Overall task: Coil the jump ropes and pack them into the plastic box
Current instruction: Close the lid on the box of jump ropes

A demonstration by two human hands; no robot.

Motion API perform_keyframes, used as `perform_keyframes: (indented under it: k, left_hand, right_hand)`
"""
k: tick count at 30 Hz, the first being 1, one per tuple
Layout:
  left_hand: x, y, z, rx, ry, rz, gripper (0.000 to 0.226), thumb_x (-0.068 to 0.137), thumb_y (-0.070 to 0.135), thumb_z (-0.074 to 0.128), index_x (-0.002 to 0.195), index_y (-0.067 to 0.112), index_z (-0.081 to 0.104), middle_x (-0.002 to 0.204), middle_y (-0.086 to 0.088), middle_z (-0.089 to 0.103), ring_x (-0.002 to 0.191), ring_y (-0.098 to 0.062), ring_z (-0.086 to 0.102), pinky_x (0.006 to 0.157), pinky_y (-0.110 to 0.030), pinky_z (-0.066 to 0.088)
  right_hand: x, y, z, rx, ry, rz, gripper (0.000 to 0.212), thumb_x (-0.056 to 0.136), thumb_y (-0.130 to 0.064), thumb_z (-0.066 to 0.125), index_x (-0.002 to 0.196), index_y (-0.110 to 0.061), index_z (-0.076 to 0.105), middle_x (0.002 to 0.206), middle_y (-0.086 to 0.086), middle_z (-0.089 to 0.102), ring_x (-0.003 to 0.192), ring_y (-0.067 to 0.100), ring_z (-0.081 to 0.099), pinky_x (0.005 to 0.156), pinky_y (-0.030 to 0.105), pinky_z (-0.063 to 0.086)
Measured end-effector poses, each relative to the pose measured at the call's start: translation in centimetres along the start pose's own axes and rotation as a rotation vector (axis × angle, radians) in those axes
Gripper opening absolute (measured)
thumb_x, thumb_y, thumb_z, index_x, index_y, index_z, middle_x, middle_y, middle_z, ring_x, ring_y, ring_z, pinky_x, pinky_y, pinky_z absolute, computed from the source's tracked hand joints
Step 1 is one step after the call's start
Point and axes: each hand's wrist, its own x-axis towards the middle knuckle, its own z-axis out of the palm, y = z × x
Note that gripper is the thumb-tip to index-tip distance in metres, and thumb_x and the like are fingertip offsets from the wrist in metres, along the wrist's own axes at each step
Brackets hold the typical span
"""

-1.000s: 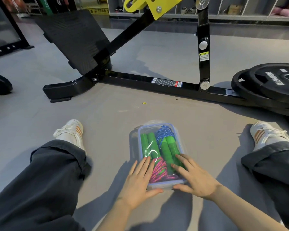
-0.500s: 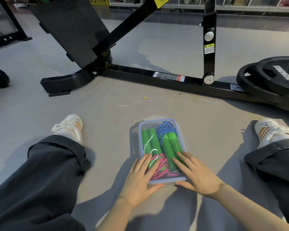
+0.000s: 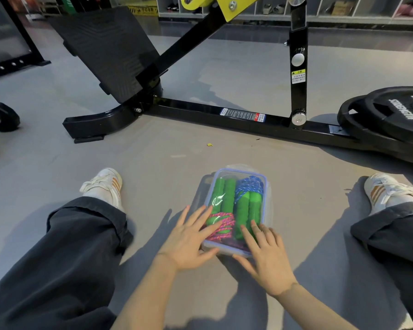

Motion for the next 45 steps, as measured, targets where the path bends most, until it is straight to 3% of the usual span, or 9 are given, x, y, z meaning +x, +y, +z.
perform_keyframes:
  k: [5,13,20,23,26,29,33,39,45]
  left_hand:
    - [2.1,4.7,-0.7,-0.063,-0.011,-0.316,0.041,0.076,0.036,0.042,0.094,0.015,0.073,0.104,-0.007,0.07,0.105,-0.023,0.06,0.101,-0.045,0.027]
    - [6.1,12.2,1.1,-0.265,-0.167,-0.767,0.073,0.082,0.052,0.031,0.126,0.003,0.06,0.131,-0.04,0.045,0.125,-0.049,0.045,0.104,-0.064,0.013]
    - [4.8,7.7,1.7,-0.152,-0.239,-0.506,0.073,0.082,0.061,0.031,0.127,0.012,0.062,0.132,-0.033,0.049,0.125,-0.042,0.049,0.1,-0.059,0.021]
    - [3.2,3.4,0.8,-0.091,-0.221,-0.276,0.092,0.078,0.082,0.006,0.151,0.03,0.023,0.157,-0.015,0.002,0.147,-0.025,-0.001,0.114,-0.049,-0.005]
    - [2.2,0.6,-1.0,-0.078,-0.311,-0.062,0.093,0.066,0.087,-0.011,0.147,0.041,-0.006,0.155,-0.001,-0.022,0.143,-0.015,-0.024,0.112,-0.035,-0.022]
    - [2.2,0.6,-1.6,-0.088,-0.312,-0.049,0.081,0.079,0.078,0.0,0.15,0.04,0.005,0.157,0.002,-0.015,0.146,-0.014,-0.016,0.113,-0.036,-0.023]
    - [2.9,3.8,-1.8,-0.055,-0.187,-0.235,0.066,0.079,0.041,0.025,0.129,0.018,0.061,0.145,-0.013,0.044,0.136,-0.025,0.035,0.116,-0.045,0.004]
    - [2.8,10.7,-0.6,-0.205,-0.186,-0.585,0.059,0.078,0.031,0.032,0.12,0.008,0.066,0.122,-0.021,0.063,0.116,-0.034,0.059,0.1,-0.053,0.026]
    - [1.9,7.4,0.7,-0.128,-0.082,-0.482,0.054,0.079,0.033,0.036,0.118,0.011,0.067,0.129,-0.012,0.061,0.122,-0.027,0.056,0.103,-0.048,0.025]
  right_hand:
    - [0.8,-0.2,-1.1,0.225,-0.003,0.081,0.037,0.086,-0.024,0.036,0.119,-0.015,0.05,0.11,0.006,0.064,0.099,0.025,0.055,0.086,0.028,0.035]
    - [2.7,3.0,-1.1,0.238,-0.115,0.201,0.064,0.077,-0.019,0.016,0.121,-0.002,0.058,0.137,0.013,0.05,0.131,0.032,0.041,0.109,0.034,0.026]
    - [4.5,3.8,-2.8,0.253,-0.035,0.087,0.039,0.074,-0.023,0.033,0.084,-0.011,0.07,0.075,0.0,0.066,0.079,0.026,0.059,0.081,0.023,0.035]
    - [4.9,3.4,-3.4,0.347,-0.018,0.129,0.04,0.076,-0.031,0.035,0.077,-0.013,0.07,0.065,0.001,0.06,0.07,0.021,0.054,0.08,0.027,0.039]
    - [5.3,3.6,-3.3,0.318,-0.101,0.112,0.051,0.077,-0.036,0.029,0.097,-0.014,0.07,0.094,0.005,0.067,0.102,0.027,0.056,0.099,0.044,0.039]
    - [5.3,5.1,-2.8,0.12,-0.359,0.018,0.082,0.079,-0.065,0.001,0.14,-0.027,0.04,0.152,-0.006,0.028,0.145,0.028,0.006,0.115,0.041,-0.005]
    - [4.5,5.9,-2.3,-0.015,-0.481,-0.028,0.097,0.059,-0.075,-0.035,0.144,-0.036,-0.009,0.147,-0.016,-0.019,0.136,0.011,-0.025,0.111,0.032,-0.02]
    - [2.8,4.1,-1.8,-0.078,-0.35,0.025,0.062,0.098,-0.053,0.008,0.138,-0.024,0.044,0.141,0.005,0.048,0.128,0.039,0.045,0.105,0.044,0.018]
    - [0.7,6.2,-2.6,-0.03,-0.297,-0.119,0.07,0.091,-0.064,0.029,0.141,-0.016,0.041,0.15,0.001,0.034,0.132,0.033,0.038,0.105,0.034,0.023]
